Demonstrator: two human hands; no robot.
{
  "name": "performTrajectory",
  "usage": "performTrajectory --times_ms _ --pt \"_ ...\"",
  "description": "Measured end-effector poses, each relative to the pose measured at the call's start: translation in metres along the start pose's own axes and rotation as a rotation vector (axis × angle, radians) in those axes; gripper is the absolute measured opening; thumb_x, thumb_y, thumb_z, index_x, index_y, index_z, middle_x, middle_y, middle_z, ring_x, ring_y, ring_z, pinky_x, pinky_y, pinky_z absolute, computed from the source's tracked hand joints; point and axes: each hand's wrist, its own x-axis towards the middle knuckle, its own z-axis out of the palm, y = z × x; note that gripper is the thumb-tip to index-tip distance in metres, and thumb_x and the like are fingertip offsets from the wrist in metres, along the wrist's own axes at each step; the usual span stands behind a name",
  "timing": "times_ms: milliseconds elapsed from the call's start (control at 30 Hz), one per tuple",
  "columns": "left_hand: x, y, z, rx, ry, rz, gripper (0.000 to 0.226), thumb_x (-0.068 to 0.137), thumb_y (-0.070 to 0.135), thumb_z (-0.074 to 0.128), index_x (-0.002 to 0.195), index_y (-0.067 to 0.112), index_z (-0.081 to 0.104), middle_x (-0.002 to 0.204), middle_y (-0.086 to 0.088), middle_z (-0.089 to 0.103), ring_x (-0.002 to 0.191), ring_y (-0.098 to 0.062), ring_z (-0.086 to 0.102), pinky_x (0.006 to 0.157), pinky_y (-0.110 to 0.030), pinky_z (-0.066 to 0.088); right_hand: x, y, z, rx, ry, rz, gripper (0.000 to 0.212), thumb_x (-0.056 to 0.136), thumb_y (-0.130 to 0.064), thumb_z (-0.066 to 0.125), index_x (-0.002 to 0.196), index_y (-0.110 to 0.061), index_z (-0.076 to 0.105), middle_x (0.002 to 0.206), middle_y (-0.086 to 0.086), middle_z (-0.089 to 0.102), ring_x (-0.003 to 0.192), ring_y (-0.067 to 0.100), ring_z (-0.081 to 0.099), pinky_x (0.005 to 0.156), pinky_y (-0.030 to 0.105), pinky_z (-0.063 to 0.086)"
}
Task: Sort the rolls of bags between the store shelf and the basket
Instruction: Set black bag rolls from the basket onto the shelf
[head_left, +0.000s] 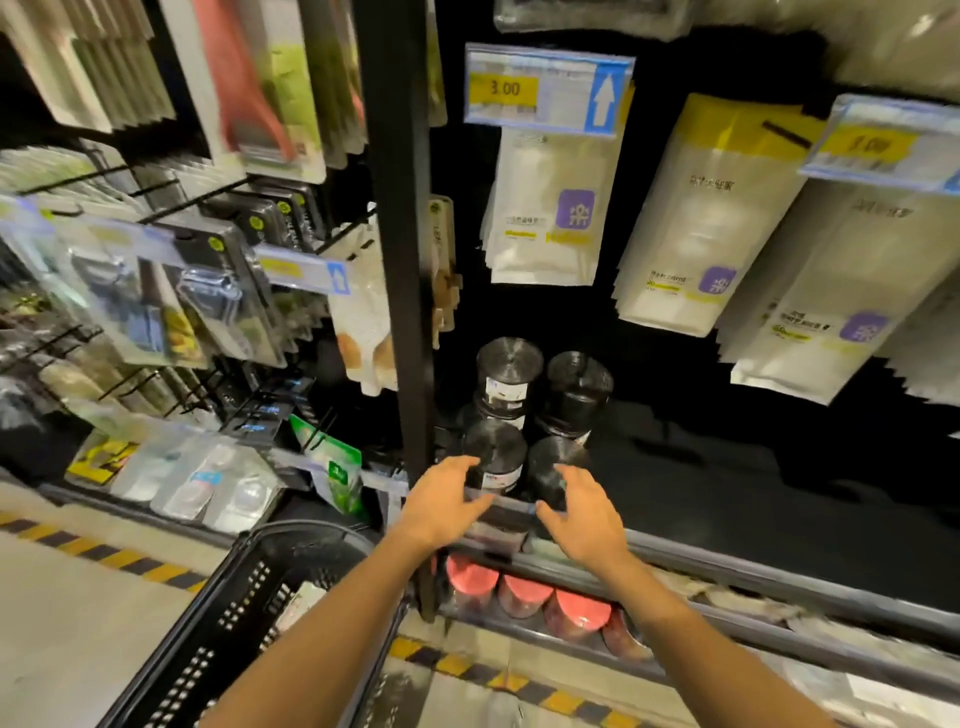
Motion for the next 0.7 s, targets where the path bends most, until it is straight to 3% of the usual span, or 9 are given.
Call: performTrajectory --times_ms 267,700 --pt "-0.116 -0.077 -0.005 -0.003 0.005 -0.252 0.06 0.091 0.038 0.056 0.143 0.016 0.035 0.145 -0.004 0.041 0.128 -0.021 0.044 0.104 -0.03 0.035 -0.059 -0.068 0.071 -0.063 -0.19 -0.199 0.053 0.091 -0.039 0.053 0.136 -0.014 0.04 0.137 0.006 0.044 0.128 0.025 0.042 0.1 0.036 0.04" --pt "-0.247 -0.2 -0.035 -0.188 0.336 -0.812 0.061 0.09 0.045 0.056 0.141 0.016 0.04 0.141 -0.006 0.047 0.128 -0.023 0.044 0.103 -0.03 0.034 -0.045 -0.228 0.188 -0.237 -0.551 -0.713 0.061 0.093 -0.041 0.052 0.144 -0.016 0.03 0.147 0.005 0.037 0.135 0.022 0.035 0.107 0.03 0.03"
